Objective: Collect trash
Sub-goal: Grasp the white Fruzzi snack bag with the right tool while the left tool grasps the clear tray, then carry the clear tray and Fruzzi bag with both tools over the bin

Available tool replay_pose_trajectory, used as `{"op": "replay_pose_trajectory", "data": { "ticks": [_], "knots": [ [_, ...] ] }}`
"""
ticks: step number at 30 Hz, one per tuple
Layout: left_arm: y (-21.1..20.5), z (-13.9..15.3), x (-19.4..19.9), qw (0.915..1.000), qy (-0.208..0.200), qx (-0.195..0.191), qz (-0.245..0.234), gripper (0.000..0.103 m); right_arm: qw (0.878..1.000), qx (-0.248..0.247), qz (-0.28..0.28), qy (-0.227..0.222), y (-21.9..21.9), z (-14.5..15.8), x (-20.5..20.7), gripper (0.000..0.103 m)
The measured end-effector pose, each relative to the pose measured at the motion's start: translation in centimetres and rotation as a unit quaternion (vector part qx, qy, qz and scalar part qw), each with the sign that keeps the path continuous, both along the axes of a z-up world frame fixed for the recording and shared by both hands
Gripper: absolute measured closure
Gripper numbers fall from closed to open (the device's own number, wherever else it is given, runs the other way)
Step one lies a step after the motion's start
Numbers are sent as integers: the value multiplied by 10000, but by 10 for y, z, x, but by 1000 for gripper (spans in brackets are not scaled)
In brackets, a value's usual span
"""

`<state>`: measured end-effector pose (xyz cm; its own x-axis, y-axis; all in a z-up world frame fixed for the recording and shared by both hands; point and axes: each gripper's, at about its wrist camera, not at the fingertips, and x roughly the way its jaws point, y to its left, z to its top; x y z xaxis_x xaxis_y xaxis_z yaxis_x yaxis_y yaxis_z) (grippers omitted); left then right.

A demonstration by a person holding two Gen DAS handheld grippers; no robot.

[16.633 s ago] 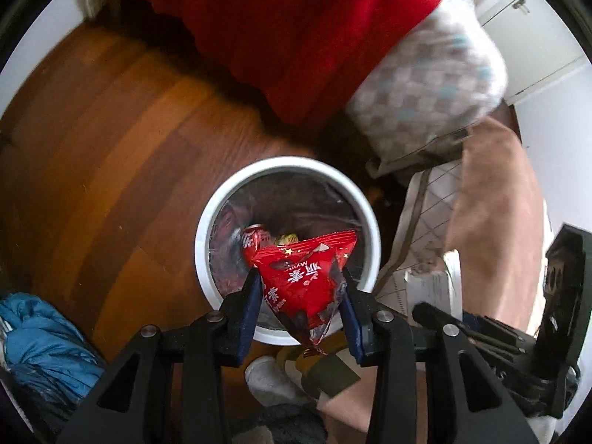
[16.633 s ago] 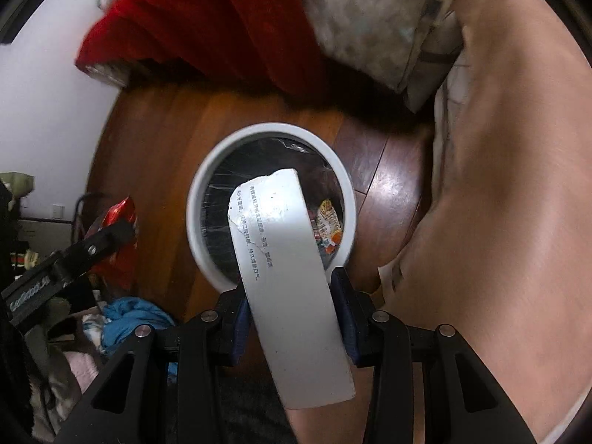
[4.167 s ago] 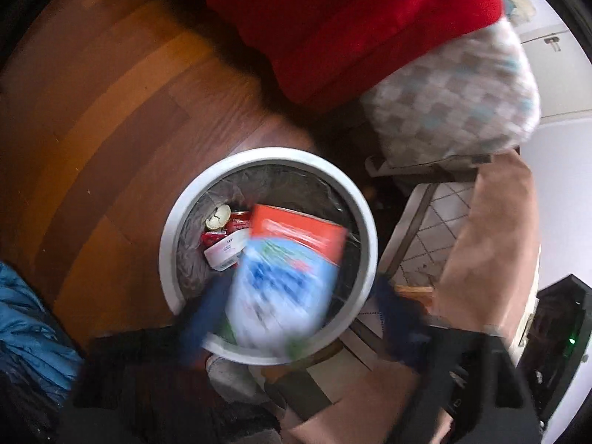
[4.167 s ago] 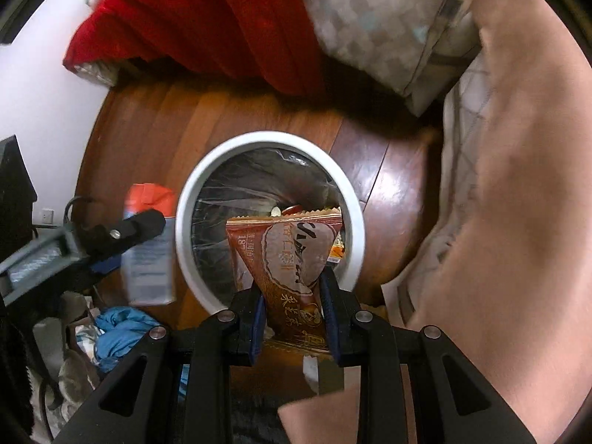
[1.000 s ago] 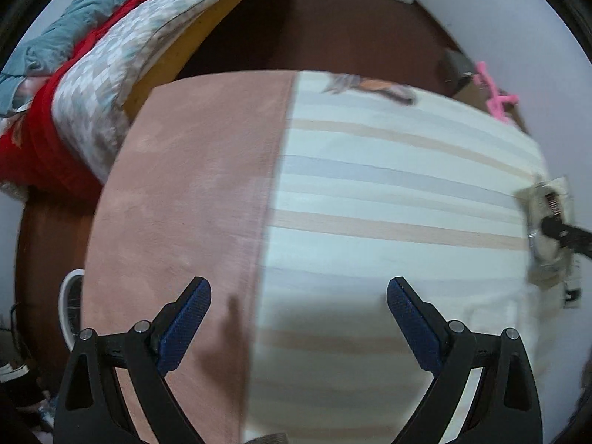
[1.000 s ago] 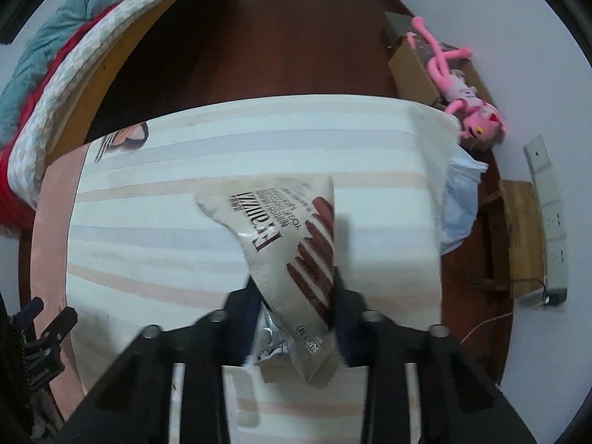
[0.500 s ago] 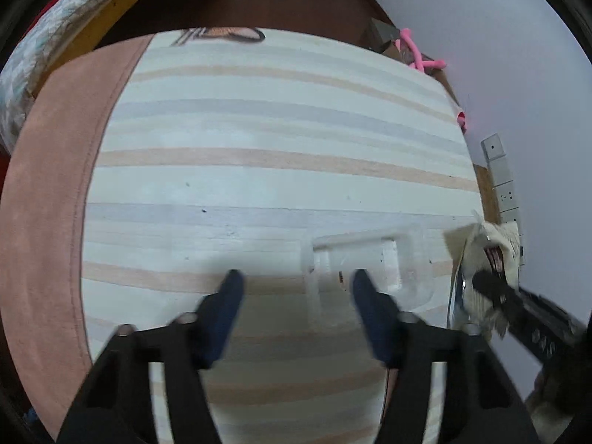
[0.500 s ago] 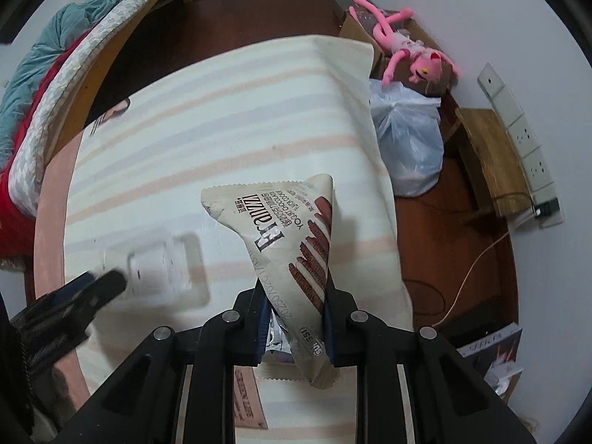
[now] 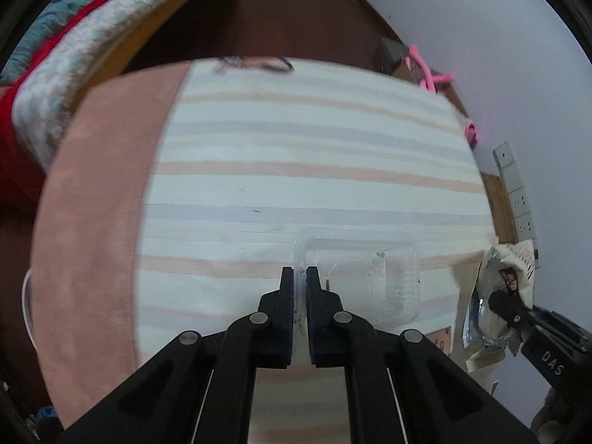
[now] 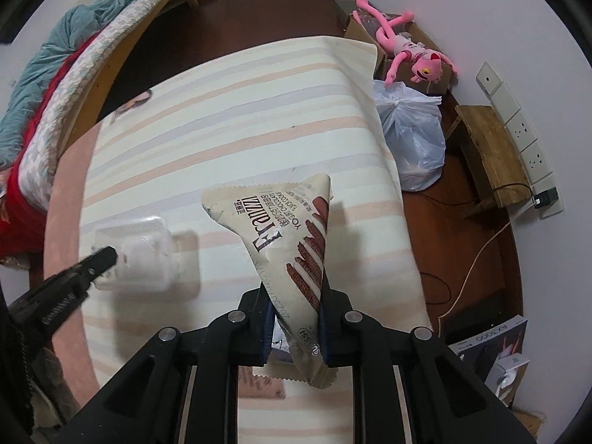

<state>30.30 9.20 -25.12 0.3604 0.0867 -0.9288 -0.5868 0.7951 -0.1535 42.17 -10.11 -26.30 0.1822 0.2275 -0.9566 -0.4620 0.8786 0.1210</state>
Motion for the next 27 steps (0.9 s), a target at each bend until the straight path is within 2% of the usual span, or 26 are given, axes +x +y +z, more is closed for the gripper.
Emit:
{"op": "replay_pose_trajectory", "data": {
  "ticks": [7,14,20,27],
  "knots": [
    [9,59,-85,9979,-370,415,326,100,9991,359,203,14,2,35,-57,84],
    [32,108,-183,9941,-597,750,516,100,9953,788,566,-30,30,82,-139,84],
    [65,129,-266,9900,-808,764,872,100,9887,1122,999,-12,79,113,-217,84],
    [123,131,-352,9808,-764,946,1527,100,9763,1320,1702,192,169,120,-304,84]
  ]
}}
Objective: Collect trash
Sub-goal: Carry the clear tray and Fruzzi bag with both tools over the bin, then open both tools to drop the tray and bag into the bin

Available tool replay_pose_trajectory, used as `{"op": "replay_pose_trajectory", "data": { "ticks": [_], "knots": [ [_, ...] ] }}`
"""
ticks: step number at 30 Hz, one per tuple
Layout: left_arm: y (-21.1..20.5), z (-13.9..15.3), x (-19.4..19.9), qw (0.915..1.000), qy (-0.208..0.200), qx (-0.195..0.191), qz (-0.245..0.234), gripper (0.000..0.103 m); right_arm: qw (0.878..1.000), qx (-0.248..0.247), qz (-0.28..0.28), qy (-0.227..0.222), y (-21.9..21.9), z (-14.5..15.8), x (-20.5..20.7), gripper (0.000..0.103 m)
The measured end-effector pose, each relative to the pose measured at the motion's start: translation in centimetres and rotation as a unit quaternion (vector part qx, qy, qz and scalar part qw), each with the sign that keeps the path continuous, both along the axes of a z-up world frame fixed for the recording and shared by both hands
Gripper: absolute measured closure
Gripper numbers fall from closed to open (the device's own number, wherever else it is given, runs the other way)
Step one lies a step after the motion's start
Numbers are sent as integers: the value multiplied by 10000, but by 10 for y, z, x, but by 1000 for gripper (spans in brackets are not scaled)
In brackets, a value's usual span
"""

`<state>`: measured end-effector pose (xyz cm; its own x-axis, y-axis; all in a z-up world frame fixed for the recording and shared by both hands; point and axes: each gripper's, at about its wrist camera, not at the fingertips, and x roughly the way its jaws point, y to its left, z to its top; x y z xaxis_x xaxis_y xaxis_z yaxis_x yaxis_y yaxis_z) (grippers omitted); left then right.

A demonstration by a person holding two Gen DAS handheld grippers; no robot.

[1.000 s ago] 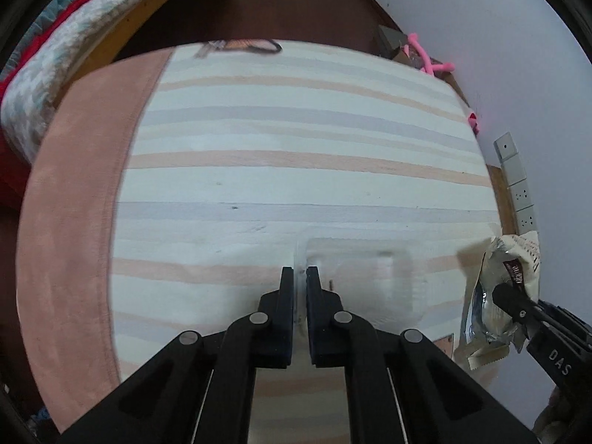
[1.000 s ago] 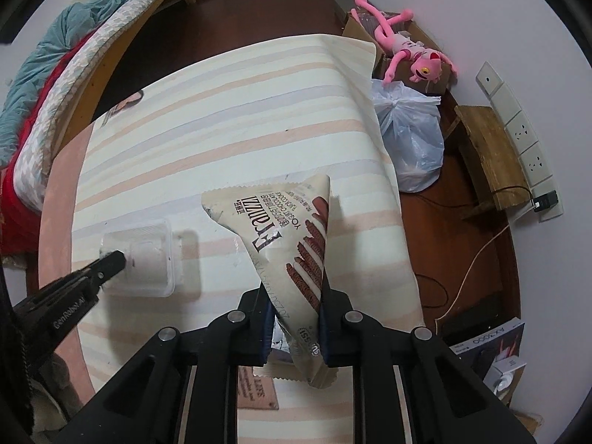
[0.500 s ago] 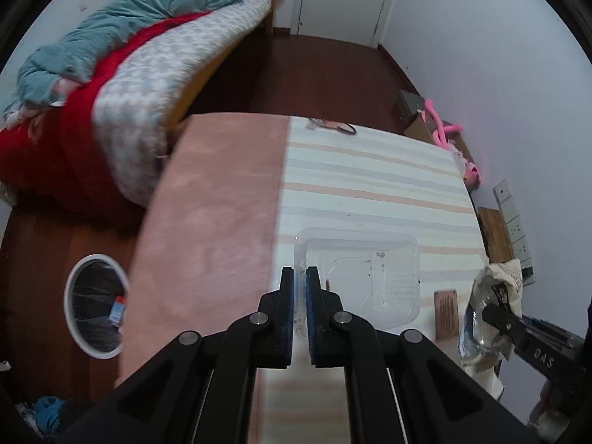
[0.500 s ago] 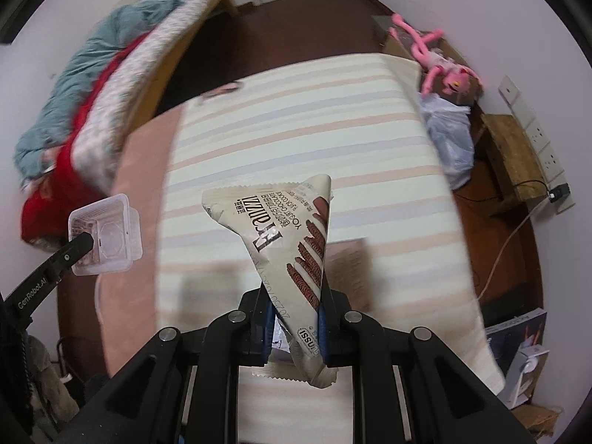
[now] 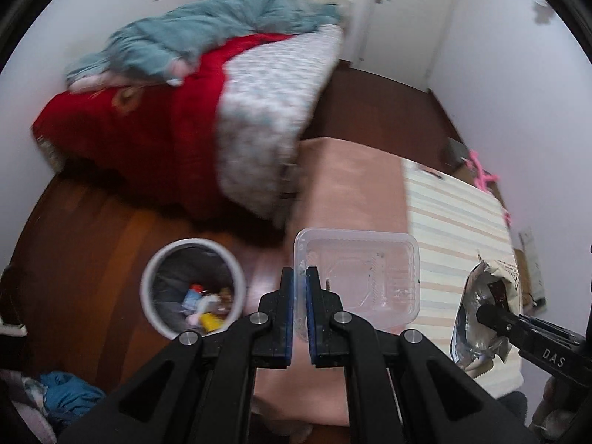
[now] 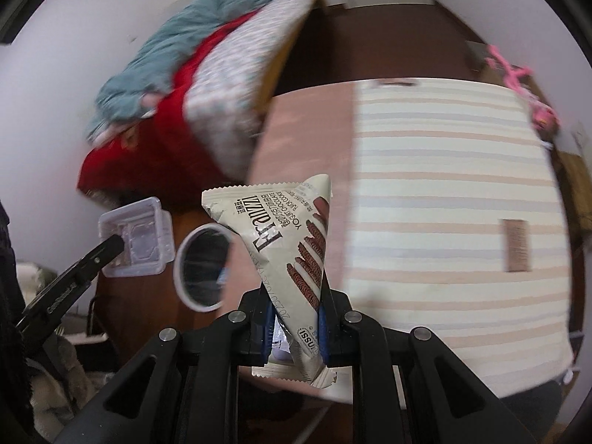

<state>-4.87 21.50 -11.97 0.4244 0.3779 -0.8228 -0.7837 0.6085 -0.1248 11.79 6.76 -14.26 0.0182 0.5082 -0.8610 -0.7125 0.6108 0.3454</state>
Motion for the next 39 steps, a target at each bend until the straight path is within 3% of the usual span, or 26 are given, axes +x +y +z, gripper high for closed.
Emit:
{"op": "replay_pose_trajectory", "data": {
  "ticks": [6,13,20,28,30,31,32,33,34,36,38,39],
  "knots": [
    [60,-29,-60,9972,195,-147,704,100,9974,-67,663,258,91,-22,-57,84],
    [134,-91,-104,9854,448,-826,1419,100,9888,-481,1266,627,205,-85,-94,84],
    [201,-188,-121,9609,675,-2019,1769,100,9746,-1221,1592,994,287,-180,-110,84],
    [243,-254,-118,9404,923,-2698,1853,97,9599,-1819,1758,1212,335,-262,-104,82],
    [248,-260,-119,9374,1028,-2718,1921,87,9544,-1961,1824,1321,343,-278,-107,78],
    [248,-261,-123,9362,1089,-2702,1966,62,9531,-2014,1833,1320,347,-283,-107,71],
    [248,-259,-126,9365,1093,-2661,2005,26,9509,-2052,1868,1371,350,-289,-109,60],
    [248,-258,-131,9369,1061,-2609,2072,13,9499,-2059,1890,1400,350,-293,-110,54],
    [249,-256,-136,9368,1044,-2570,2130,9,9500,-2063,1898,1373,351,-294,-111,46],
    [246,-253,-146,9355,1048,-2534,2227,9,9507,-2026,1929,1339,354,-294,-111,35],
    [241,-250,-154,9356,1061,-2475,2285,9,9502,-2040,1965,1301,355,-294,-110,18],
    [239,-248,-158,9354,1096,-2439,2316,8,9506,-2026,1990,1251,354,-291,-111,16]
  ]
}}
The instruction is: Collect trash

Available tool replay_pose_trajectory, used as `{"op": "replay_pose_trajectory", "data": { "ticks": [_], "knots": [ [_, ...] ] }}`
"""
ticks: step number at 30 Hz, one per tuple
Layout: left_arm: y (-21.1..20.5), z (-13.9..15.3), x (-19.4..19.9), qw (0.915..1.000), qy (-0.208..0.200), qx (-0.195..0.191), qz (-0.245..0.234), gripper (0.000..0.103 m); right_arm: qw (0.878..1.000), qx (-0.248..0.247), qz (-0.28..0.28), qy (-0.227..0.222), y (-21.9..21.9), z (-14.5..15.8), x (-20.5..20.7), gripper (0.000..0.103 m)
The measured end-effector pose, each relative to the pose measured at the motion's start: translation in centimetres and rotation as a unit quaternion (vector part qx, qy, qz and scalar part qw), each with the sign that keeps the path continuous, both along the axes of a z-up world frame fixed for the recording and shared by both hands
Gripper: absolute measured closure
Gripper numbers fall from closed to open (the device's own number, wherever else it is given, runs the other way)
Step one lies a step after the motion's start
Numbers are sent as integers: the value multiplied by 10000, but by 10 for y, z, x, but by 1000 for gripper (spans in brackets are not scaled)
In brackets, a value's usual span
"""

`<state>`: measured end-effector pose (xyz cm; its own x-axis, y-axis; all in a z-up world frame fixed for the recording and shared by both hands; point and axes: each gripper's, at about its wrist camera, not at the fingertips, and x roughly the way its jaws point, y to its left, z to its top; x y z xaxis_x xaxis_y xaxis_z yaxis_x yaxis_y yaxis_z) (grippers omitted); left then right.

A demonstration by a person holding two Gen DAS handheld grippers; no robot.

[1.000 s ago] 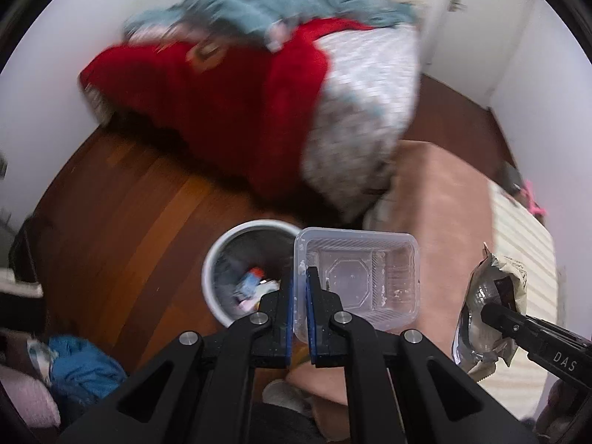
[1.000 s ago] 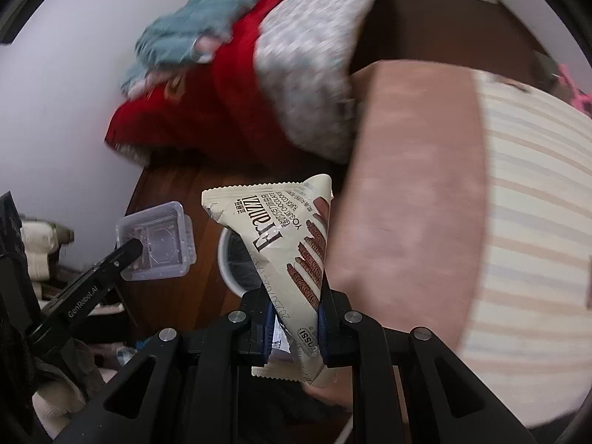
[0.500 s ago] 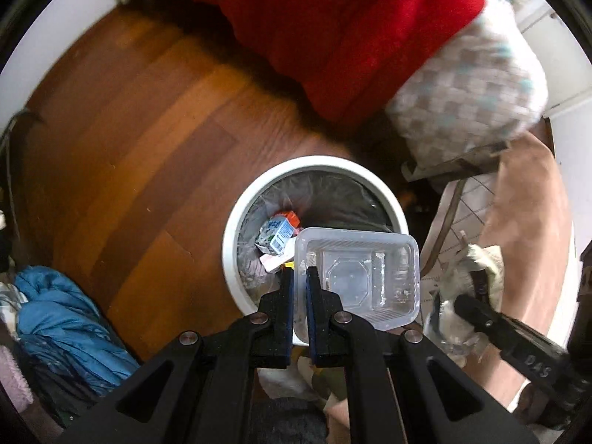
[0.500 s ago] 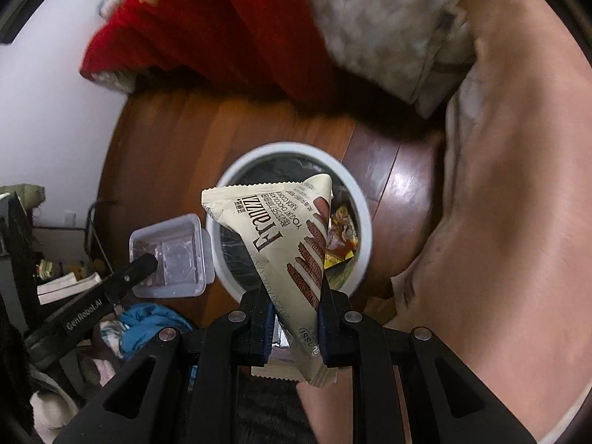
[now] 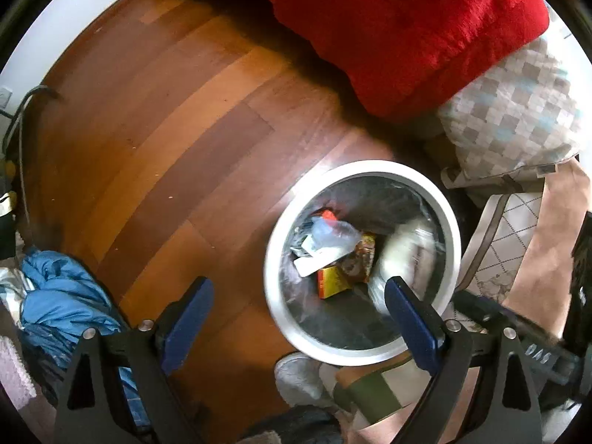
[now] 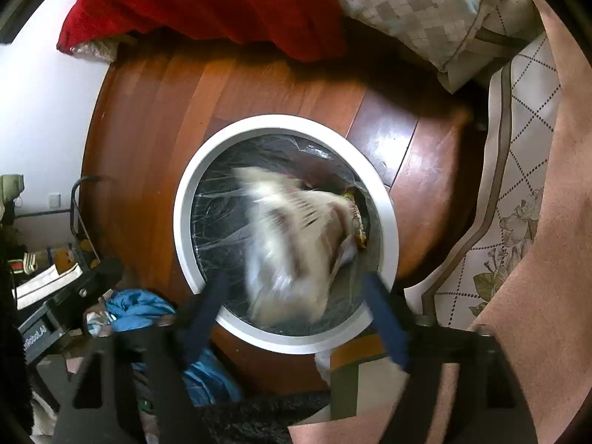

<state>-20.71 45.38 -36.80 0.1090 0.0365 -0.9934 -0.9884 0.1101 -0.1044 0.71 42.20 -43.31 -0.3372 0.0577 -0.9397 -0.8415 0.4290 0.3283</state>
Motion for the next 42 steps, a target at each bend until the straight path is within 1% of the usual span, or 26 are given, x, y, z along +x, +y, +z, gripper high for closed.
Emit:
{"op": "replay_pose_trajectory", "data": {
  "ticks": [2,3,4,6,9,13,23,31,36,42],
  "knots": [
    [-8,7,-9,9999,30,96,76,7,9999,15,80,-83,1,6,-2,13],
    [-12,12,-13,9998,29,155,113,7,9998,28,128,-132,-1,12,-3,9],
    [-14,15,-15,9997,43,207,135,7,9997,22,174,-181,-4,15,-5,0],
    [-25,27,-22,9991,110,383,150,7,9985,75,324,-435,-12,34,-9,0],
    [-40,43,-27,9983,100,550,148,6,9954,140,535,-781,-26,56,-16,0],
    [-63,63,-27,9974,79,716,51,6,9931,282,604,-965,-48,82,-20,0],
    [-111,128,-21,9924,-194,1184,-280,6,9899,971,446,-931,-105,166,-29,0],
    [-150,195,-24,9843,-554,1601,-488,6,9835,1563,468,-788,-147,238,-36,0],
    [-173,231,-28,9797,-842,1714,-608,6,9790,1866,537,-624,-171,282,-39,0],
    [-194,267,-30,9739,-1193,1787,-725,6,9722,2183,734,-428,-197,332,-47,0]
  ]
}}
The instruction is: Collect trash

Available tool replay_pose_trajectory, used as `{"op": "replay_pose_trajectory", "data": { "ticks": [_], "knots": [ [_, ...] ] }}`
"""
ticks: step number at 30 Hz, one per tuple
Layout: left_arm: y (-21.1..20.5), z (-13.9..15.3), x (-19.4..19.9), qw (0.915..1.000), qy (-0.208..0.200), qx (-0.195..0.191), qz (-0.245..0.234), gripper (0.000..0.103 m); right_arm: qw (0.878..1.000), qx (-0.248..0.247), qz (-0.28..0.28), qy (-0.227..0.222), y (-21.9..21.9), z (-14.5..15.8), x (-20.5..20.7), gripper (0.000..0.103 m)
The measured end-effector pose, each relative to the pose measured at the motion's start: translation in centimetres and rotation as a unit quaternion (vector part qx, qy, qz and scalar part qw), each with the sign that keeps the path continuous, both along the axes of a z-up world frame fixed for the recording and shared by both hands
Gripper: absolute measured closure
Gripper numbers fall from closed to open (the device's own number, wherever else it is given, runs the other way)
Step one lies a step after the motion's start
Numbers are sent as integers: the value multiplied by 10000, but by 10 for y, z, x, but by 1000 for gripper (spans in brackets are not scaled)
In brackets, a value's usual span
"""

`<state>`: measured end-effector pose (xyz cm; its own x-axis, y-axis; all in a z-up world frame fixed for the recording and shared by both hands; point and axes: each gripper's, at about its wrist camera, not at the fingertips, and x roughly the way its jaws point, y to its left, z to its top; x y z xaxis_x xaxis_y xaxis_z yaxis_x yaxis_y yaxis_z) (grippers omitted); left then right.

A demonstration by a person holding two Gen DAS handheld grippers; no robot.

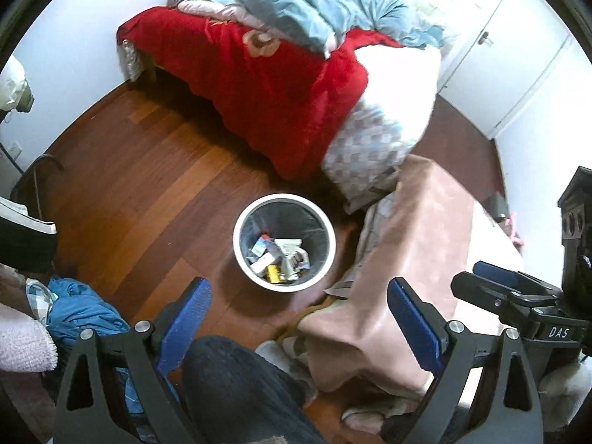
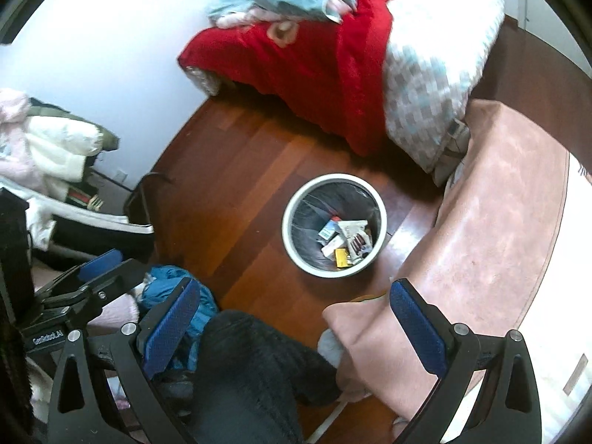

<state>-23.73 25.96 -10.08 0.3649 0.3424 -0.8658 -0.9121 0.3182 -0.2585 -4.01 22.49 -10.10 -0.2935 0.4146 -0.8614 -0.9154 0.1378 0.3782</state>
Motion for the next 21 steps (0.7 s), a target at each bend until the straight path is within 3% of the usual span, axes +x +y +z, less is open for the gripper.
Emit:
{"op": "replay_pose_trajectory", "data": {
  "ticks": [9,21],
  "knots": [
    [-22,41,-6,9992,-317,120,-226,6,9994,243,216,154,-20,46,-7,0],
    [-24,44,-8,9991,-375,126,-134,6,9991,235,353,43,-19,57,-11,0]
  ]
}}
